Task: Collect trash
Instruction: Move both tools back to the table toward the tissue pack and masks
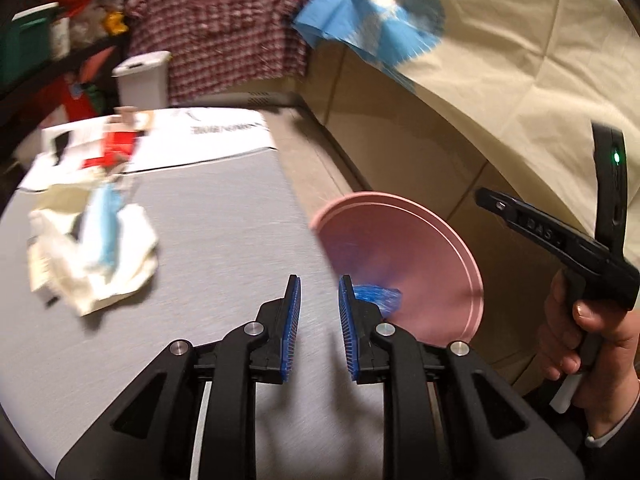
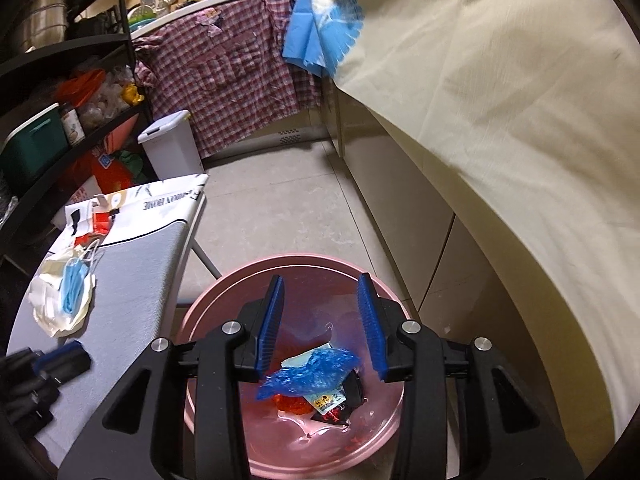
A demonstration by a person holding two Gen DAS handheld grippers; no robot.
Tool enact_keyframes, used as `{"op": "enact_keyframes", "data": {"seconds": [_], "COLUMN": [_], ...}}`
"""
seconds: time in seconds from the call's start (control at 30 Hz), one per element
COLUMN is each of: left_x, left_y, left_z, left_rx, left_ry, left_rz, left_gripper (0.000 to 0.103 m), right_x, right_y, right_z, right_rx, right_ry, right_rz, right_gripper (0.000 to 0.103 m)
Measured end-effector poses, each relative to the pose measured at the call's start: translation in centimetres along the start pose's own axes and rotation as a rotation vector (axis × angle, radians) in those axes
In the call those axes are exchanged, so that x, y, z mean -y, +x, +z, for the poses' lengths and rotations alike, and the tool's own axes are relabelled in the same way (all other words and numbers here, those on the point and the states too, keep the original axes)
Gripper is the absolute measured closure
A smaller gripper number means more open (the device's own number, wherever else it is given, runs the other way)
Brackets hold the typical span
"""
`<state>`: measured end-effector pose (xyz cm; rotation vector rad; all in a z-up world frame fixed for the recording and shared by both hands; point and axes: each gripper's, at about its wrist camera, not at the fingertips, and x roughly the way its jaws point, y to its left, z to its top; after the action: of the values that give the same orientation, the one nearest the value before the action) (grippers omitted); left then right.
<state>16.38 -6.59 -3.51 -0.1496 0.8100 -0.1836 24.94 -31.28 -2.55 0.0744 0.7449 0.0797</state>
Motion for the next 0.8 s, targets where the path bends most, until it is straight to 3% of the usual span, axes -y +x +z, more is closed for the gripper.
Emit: {"op": "enact_keyframes", "data": {"seconds": [0.2, 0.5, 0.7, 0.8], "left_x": [-4.3, -12.0, -17.3, -19.6], "left_y": [-5.4, -12.9, -13.8, -12.7], "left_z": [-0.2, 1.6, 1.5, 0.5], "left_rx": [0.044, 0.117, 0.160, 0.143], "left_ry": [-0.016, -0.063, -0.184, -0.282], "left_rz": [0.059, 0.149, 0.185, 0.174], "left_gripper": [0.083, 0.083, 0.083, 0.083], "right_x": [-1.2, -5.5, -10.8, -13.4], "right_y": [-3.6, -7.2, -6.9, -6.1], "right_z": [-0.1, -0.2, -0.6, -0.8], "right_rx": [0.039, 0.092, 0.086, 0.082], "right_ry": [-0.008, -0.020, -0.067, -0.100], "right_rz": [0.035, 0.169, 0.295, 0.331], "right_gripper": [0.064, 0.065, 0.078, 0.079]}}
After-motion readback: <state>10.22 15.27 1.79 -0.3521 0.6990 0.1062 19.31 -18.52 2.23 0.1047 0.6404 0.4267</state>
